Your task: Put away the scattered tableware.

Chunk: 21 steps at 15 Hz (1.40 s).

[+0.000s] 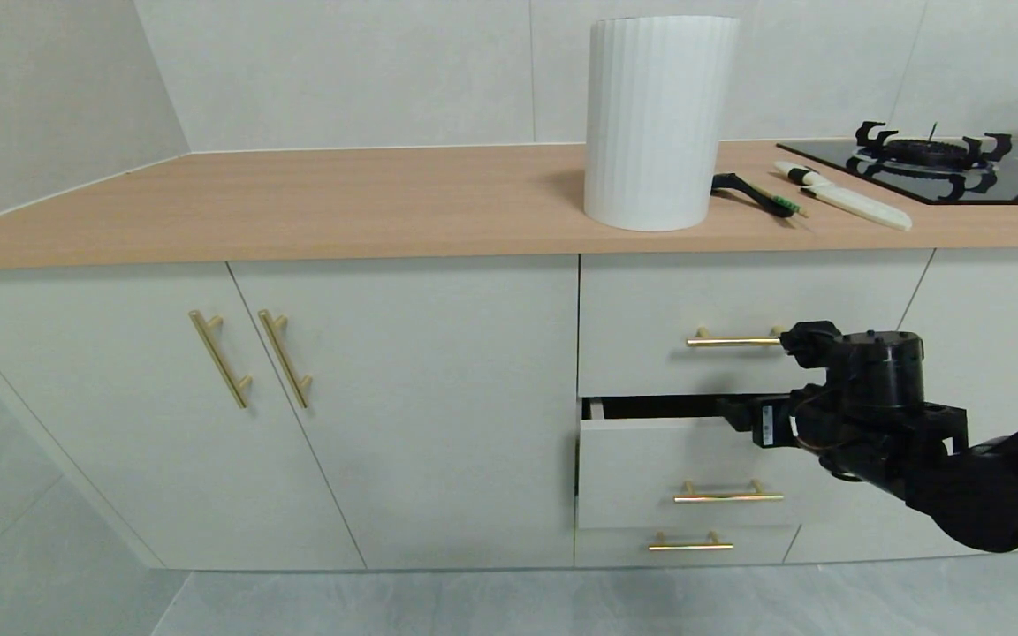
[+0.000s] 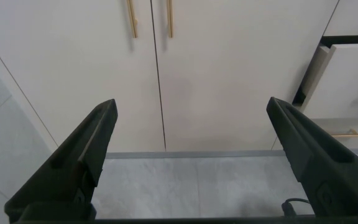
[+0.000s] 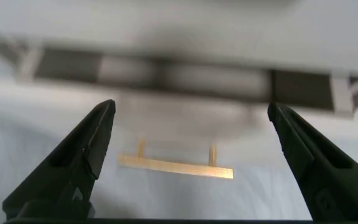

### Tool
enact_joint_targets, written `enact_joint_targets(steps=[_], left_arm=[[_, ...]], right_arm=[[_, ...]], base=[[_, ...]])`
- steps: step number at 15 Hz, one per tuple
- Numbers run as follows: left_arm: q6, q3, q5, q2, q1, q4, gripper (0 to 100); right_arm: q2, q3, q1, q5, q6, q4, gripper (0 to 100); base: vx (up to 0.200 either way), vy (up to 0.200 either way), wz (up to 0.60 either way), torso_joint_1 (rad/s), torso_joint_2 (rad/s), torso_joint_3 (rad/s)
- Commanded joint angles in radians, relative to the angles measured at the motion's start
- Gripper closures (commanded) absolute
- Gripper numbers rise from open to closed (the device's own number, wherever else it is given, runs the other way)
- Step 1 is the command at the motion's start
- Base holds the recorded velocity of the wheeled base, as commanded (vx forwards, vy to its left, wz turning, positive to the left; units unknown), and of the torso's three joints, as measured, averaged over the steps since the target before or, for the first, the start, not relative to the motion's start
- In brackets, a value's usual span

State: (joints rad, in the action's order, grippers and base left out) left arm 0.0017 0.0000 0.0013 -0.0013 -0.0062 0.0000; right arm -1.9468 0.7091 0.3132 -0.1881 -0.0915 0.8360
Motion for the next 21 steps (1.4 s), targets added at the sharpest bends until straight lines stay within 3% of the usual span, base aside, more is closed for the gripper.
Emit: enact_joint_targets(steps=[1,8,21], left_arm=[[0.000,0.000,0.000,0.001,0.000,0.000,0],[0.000,0.000,0.000,0.001,0.000,0.000,0],[0.000,0.000,0.000,0.001,0.000,0.000,0]], right_arm=[[-0.060,0.004,0.000,-0.019,-0.002,0.041,0],[-0.208,0.055,-0.006,-0.053,-0.002,0.149,0],[-0.184,0.059,-0.013,-0.070,-0.010,0.061,0]], base=[[0.000,0.000,0.00,0.000,0.00,0.000],[0.000,0.000,0.00,0.000,0.00,0.000],[0.000,0.000,0.00,0.000,0.00,0.000]])
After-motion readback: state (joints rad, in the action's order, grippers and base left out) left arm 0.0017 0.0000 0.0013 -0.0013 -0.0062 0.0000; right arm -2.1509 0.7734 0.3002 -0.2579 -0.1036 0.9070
